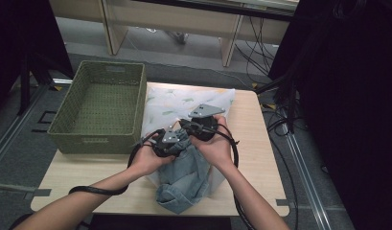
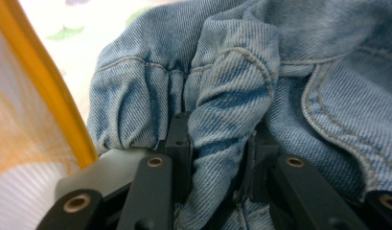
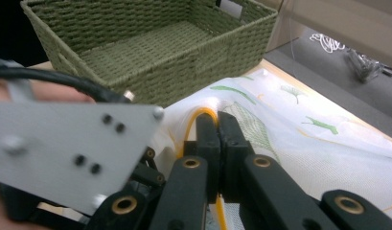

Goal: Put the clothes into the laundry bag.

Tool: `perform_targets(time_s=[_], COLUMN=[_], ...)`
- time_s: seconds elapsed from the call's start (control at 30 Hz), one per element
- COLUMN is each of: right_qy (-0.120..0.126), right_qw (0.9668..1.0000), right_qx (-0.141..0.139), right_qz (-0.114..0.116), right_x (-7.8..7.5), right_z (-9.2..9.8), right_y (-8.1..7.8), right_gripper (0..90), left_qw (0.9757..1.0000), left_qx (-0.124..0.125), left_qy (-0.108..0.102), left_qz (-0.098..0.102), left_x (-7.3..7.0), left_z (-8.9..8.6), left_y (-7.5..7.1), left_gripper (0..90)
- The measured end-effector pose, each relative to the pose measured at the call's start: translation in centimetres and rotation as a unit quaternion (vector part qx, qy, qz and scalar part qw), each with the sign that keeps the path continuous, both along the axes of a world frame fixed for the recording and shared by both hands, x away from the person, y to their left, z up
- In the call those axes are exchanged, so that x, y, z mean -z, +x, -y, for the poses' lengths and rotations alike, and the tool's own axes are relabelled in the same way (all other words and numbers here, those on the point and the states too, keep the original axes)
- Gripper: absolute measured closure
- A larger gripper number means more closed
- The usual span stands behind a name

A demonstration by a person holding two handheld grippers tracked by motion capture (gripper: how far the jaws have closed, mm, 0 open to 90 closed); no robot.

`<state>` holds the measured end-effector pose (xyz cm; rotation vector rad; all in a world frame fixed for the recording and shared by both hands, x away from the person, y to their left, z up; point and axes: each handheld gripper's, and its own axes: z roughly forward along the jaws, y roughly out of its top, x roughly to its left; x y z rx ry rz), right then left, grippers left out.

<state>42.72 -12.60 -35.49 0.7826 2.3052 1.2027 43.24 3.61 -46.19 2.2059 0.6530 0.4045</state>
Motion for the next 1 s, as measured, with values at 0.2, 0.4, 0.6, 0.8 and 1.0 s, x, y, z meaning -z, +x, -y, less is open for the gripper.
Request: perform_targets(time_s=[0.2, 0.4, 0.6, 0.8, 1.0], right_qy=[-0.004, -0.007, -0.006, -0.007, -0.01], right_qw=[1.0, 0.9999, 0.9998, 0.9998, 0.9996], right_qx=[0.004, 0.01, 0.016, 0.015, 0.016], right_qz=[-0.007, -0.012, -0.01, -0.012, -0.018], right_x=[0.3, 0.6, 0.6, 0.7, 0.9], right_z=[0.3, 0.7, 1.1, 1.0, 0.6], right_y=[0.2, 0.5, 0.8, 0.8, 0.8], right_gripper=[90.0, 90.0, 90.0, 90.0, 90.0], left_qw=[0.9996, 0.9986, 0.9976, 0.9978, 0.9975], left_qx=[-0.023, -0.038, -0.025, -0.027, -0.033], left_qy=[-0.004, -0.037, -0.059, -0.057, -0.062], left_qz=[-0.013, 0.0, 0.023, 0.022, 0.012], left_x=[0.8, -1.2, -3.3, -3.4, -2.2], left_z=[-0.3, -2.1, -4.7, -6.7, -6.1], left_y=[0.5, -0.6, -2.6, -3.7, -2.4], left_gripper=[63.0, 42.1, 42.9, 49.0, 68.7])
